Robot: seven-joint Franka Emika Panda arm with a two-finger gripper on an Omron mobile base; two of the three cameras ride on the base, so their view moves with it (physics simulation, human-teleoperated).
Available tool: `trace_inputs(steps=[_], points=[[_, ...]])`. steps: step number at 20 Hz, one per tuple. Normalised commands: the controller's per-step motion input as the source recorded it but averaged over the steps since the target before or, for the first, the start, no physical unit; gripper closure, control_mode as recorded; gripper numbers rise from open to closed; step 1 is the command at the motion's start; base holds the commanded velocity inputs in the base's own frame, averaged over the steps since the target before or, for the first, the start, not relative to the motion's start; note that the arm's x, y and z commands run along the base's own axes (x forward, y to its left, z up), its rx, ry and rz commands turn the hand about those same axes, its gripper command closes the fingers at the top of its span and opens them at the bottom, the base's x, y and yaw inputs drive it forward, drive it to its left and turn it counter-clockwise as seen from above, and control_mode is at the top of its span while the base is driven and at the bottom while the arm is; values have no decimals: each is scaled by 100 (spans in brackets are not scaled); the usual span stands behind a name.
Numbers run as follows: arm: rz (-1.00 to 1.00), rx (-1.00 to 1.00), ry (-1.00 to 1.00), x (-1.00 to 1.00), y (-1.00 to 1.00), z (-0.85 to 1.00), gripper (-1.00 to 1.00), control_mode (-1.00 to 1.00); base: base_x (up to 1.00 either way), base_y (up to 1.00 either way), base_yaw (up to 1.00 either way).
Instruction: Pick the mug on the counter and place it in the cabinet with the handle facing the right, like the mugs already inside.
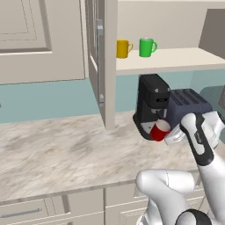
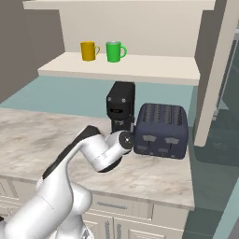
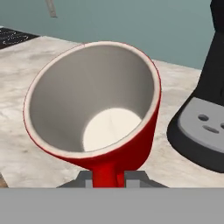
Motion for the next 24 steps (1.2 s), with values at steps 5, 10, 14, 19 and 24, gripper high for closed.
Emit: trace_inputs(steps=[5, 10, 14, 19, 24], points=[[0, 0, -1, -6, 10, 37, 100, -100, 0, 0, 0], [0, 5, 0, 0, 0, 32, 100, -100, 0, 0, 0], [0, 13, 0, 0, 0, 31, 100, -100, 0, 0, 0], [0, 18, 6, 0, 0, 21, 100, -100, 0, 0, 0], [3, 15, 13, 0, 0, 27, 100, -100, 0, 0, 0]])
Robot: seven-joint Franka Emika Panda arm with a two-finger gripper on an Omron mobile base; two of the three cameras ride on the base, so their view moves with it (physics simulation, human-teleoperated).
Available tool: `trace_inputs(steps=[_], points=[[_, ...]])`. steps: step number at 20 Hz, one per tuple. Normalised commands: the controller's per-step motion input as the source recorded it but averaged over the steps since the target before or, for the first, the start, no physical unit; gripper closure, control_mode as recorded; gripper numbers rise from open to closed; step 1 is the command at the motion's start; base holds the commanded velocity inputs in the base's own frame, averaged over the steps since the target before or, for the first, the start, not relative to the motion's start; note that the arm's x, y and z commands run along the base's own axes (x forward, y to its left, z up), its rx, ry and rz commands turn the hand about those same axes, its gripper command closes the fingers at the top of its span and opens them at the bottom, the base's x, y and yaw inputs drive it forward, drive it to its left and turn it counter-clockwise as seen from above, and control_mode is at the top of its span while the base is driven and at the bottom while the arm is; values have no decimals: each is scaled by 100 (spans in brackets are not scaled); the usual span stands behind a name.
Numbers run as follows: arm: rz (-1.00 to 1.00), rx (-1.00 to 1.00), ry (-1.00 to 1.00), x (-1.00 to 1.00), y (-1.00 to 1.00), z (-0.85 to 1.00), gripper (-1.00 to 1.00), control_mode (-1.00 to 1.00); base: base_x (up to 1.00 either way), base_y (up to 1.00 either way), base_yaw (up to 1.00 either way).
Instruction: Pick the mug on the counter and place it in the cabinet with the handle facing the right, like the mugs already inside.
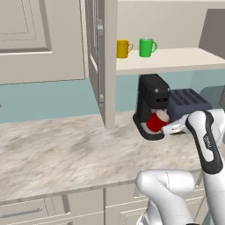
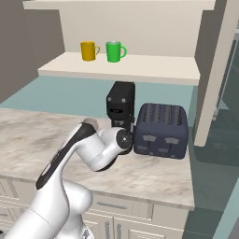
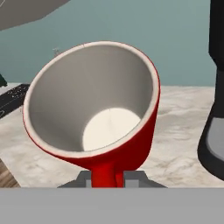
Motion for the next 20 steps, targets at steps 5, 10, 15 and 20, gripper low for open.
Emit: trace_inputs(steps=[5, 10, 15, 20], points=[[4, 4, 15, 3, 2, 41, 100, -100, 0, 0, 0], [3, 0, 13, 0, 6, 39, 100, -100, 0, 0, 0], [2, 0, 7, -1, 9, 28, 100, -100, 0, 0, 0], [2, 0, 0, -7, 0, 7, 100, -100, 0, 0, 0]])
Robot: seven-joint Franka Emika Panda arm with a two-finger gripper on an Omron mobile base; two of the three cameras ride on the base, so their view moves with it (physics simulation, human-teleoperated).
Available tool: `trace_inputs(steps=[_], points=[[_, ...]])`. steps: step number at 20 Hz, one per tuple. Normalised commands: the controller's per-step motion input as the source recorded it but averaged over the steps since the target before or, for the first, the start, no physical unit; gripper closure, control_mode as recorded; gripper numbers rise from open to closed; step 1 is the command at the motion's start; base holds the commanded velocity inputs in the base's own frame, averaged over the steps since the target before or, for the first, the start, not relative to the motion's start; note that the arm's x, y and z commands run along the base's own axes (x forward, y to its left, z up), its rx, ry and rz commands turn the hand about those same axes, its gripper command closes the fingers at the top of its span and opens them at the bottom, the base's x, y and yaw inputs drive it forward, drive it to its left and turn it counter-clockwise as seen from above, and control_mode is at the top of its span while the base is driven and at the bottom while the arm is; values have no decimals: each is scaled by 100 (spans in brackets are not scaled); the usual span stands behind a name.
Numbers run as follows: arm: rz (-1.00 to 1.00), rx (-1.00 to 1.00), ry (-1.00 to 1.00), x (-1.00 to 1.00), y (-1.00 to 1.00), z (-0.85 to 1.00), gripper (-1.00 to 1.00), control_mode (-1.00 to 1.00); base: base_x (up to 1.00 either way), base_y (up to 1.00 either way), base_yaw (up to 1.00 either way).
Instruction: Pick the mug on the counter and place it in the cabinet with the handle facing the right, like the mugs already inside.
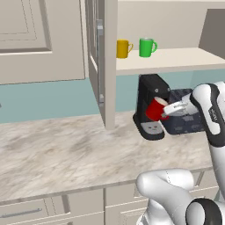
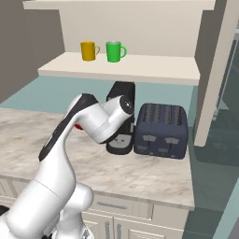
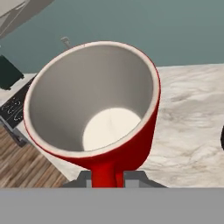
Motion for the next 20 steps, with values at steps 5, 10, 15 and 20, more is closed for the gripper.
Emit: trace_inputs(steps=[5, 10, 15, 20], points=[[0, -2, -4, -1, 0, 13, 100, -100, 0, 0, 0], [0, -7, -9, -2, 0, 29, 100, -100, 0, 0, 0], [0, -13, -11, -4, 0, 39, 100, -100, 0, 0, 0], [0, -13, -7, 0, 0, 43, 100, -100, 0, 0, 0]])
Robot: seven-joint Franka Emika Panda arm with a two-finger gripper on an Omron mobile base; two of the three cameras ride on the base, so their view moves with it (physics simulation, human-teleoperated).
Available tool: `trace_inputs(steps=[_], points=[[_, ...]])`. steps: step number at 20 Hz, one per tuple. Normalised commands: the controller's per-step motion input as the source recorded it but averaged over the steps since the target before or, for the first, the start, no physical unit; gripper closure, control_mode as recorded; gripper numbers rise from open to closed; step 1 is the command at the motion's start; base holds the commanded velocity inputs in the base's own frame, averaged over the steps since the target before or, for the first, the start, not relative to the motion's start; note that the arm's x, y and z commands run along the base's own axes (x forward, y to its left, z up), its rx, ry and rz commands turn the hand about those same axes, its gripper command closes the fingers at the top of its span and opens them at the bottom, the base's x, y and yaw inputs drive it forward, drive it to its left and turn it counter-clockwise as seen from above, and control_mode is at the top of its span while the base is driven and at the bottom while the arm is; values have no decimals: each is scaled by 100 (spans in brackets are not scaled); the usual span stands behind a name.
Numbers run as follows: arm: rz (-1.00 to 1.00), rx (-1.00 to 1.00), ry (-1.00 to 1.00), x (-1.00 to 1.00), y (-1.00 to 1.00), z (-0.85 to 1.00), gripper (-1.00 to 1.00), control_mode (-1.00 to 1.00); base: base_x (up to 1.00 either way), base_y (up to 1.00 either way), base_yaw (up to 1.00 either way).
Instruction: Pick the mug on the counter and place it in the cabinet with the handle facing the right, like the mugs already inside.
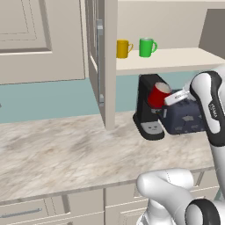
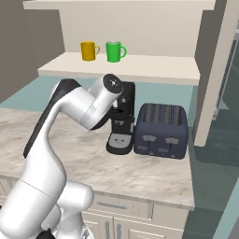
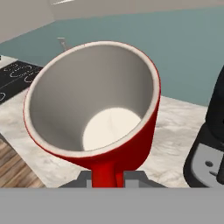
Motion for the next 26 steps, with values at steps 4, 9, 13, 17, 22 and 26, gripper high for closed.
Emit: trace_inputs(steps=[4, 9, 13, 17, 22, 26], points=[[4, -5, -2, 0, 0, 44, 100, -100, 0, 0, 0], [4, -1, 0, 1, -1, 34, 100, -100, 0, 0, 0], [3, 0, 0, 3, -13, 26, 100, -100, 0, 0, 0], [0, 0, 0, 3, -15, 30, 100, -100, 0, 0, 0], [0, 0, 0, 14, -8, 19, 100, -100, 0, 0, 0], [0, 0, 0, 31, -5, 14, 100, -100, 0, 0, 0]])
